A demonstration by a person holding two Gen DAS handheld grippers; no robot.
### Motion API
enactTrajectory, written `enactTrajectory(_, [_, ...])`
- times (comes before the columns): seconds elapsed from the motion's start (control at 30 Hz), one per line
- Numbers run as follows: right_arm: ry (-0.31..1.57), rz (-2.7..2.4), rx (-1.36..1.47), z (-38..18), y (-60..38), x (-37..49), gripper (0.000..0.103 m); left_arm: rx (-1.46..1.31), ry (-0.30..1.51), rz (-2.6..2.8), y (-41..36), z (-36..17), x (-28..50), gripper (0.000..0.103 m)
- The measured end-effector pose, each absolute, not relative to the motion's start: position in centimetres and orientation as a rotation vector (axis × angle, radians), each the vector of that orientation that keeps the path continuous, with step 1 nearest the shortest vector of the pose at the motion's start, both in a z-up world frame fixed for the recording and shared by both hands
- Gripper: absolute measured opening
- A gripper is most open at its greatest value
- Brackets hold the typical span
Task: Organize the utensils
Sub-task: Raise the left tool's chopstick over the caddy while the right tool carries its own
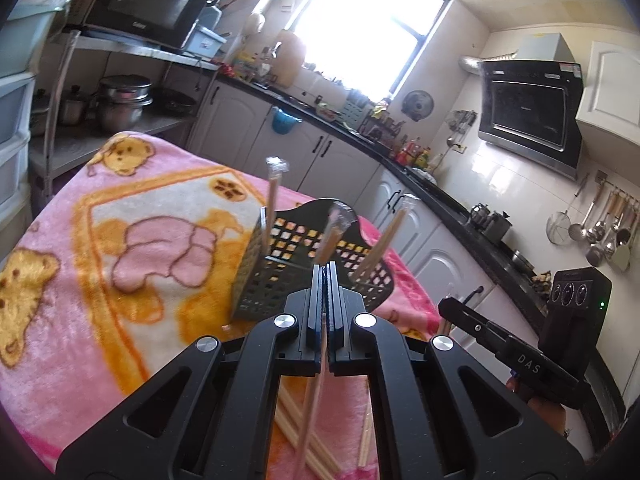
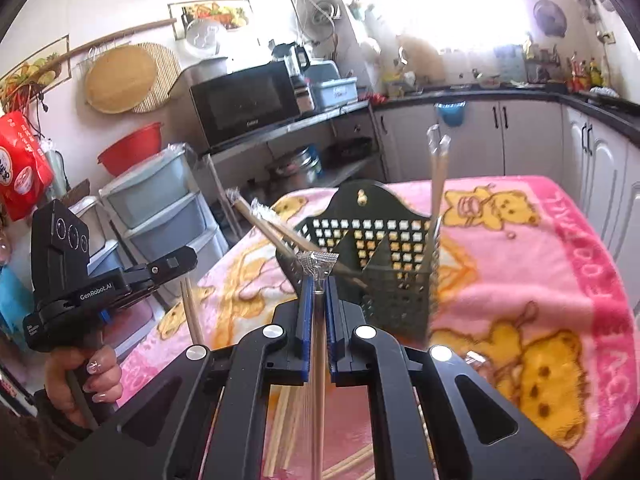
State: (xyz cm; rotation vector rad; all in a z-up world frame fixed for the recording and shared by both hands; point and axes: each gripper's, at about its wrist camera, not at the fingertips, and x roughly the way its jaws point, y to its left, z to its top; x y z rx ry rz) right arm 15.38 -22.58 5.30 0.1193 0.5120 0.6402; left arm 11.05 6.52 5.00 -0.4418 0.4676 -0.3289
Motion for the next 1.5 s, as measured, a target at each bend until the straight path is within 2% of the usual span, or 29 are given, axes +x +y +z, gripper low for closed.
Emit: enactTrajectory(1.5, [0.325,0.536,0.192,9.0,-27.9,14.4,0.006,-0.284,0.387,-0.536,-2.4,11.4,15.3,0.0])
